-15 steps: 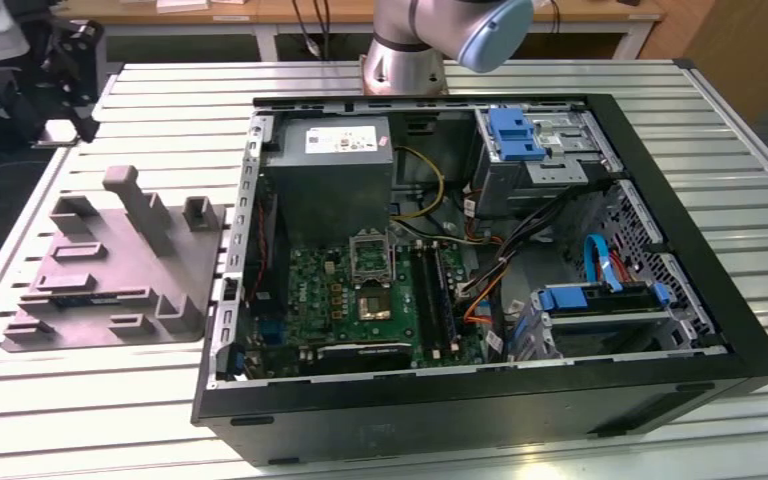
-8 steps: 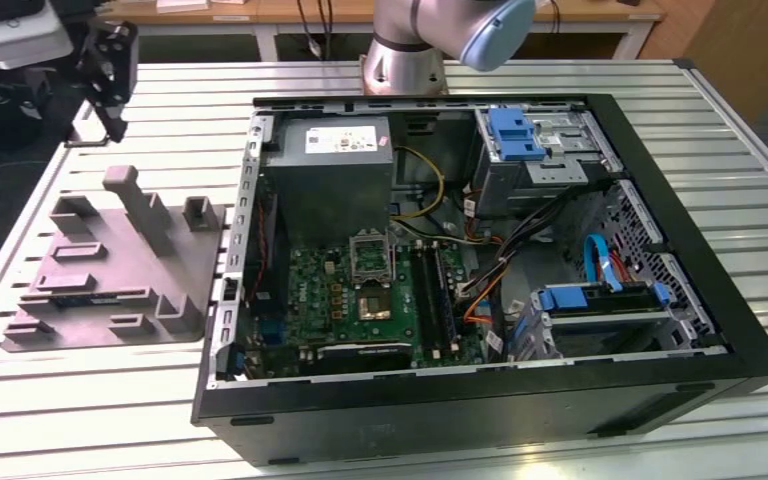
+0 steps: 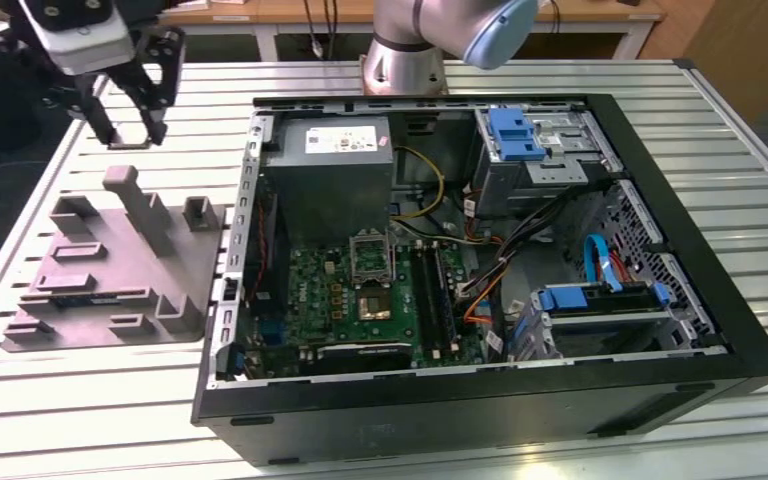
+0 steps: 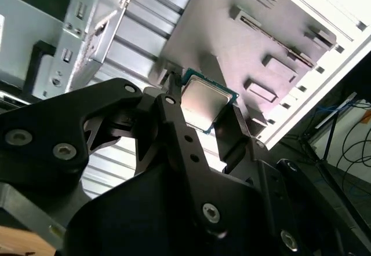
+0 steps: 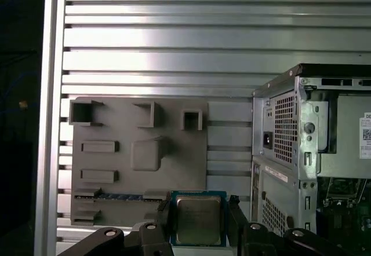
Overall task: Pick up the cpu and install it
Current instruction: 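Pick up the cpu and move it towards the insertion slot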
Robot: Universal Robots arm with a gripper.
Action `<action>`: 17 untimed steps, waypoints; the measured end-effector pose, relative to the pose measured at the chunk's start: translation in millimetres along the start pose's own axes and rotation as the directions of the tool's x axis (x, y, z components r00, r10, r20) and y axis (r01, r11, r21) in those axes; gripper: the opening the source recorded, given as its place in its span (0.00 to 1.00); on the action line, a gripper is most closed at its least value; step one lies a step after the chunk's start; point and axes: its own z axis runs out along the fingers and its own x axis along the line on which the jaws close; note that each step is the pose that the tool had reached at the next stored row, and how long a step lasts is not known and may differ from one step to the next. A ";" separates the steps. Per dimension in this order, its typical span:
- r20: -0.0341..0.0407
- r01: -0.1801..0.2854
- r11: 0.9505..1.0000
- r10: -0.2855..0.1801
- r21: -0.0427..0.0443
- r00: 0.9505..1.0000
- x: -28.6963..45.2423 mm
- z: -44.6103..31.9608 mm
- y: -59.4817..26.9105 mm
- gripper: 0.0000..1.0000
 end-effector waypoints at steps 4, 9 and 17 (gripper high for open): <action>0.000 0.000 1.000 0.000 0.000 1.000 -18.1 2.3 -0.2 0.47; 0.000 0.000 1.000 0.000 0.000 1.000 -41.0 5.9 -0.5 0.47; 0.003 0.000 1.000 0.000 0.004 1.000 -70.8 8.4 -0.9 0.47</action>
